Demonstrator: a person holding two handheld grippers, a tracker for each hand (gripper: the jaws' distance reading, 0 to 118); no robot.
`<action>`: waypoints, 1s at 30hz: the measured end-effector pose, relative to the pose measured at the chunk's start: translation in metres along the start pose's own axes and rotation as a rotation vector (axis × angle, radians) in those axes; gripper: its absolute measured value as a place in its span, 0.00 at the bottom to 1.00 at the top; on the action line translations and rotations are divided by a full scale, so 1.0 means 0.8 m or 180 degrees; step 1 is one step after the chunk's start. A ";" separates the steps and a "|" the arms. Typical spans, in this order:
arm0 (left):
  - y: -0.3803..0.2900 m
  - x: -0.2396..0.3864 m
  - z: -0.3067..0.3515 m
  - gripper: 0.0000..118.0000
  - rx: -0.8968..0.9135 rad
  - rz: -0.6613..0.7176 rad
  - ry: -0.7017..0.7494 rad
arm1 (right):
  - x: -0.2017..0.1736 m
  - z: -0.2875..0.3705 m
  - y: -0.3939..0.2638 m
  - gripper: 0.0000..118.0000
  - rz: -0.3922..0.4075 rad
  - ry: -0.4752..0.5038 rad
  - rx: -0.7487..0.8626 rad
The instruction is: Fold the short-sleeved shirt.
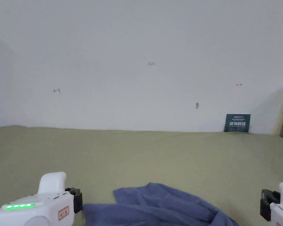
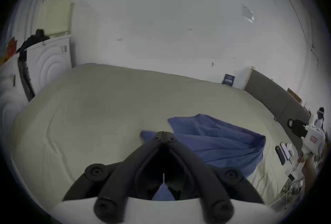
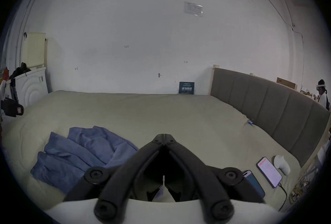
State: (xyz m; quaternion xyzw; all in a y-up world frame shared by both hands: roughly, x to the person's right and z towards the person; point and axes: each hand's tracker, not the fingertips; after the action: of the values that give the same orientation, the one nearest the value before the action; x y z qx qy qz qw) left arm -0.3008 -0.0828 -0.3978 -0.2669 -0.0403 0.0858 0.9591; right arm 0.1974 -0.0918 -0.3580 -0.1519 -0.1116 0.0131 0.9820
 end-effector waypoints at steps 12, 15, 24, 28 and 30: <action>0.055 0.001 -0.110 0.00 -0.0739 -0.0088 -0.0085 | -0.007 -0.012 -0.003 0.00 0.0154 0.0069 -0.0051; 0.080 0.005 -0.169 0.00 -0.1174 -0.0014 -0.0076 | -0.006 -0.015 -0.006 0.00 0.0228 0.0082 -0.0055; 0.054 -0.005 -0.317 0.96 -0.2196 0.0360 0.0084 | 0.002 -0.037 -0.024 0.00 0.0275 0.0114 -0.0182; 0.029 -0.003 -0.332 0.68 -0.2555 0.0294 0.0334 | 0.003 -0.043 -0.029 0.00 0.0322 0.0113 -0.0210; 0.027 -0.006 -0.326 0.49 -0.2343 0.0194 0.0565 | 0.004 -0.045 -0.031 0.00 0.0324 0.0122 -0.0233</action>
State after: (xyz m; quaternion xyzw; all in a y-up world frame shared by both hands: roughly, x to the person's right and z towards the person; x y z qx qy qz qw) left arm -0.2764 -0.1974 -0.6319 -0.6010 0.0228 0.0708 0.7958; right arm 0.2084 -0.1261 -0.3831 -0.1935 -0.0853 0.0560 0.9758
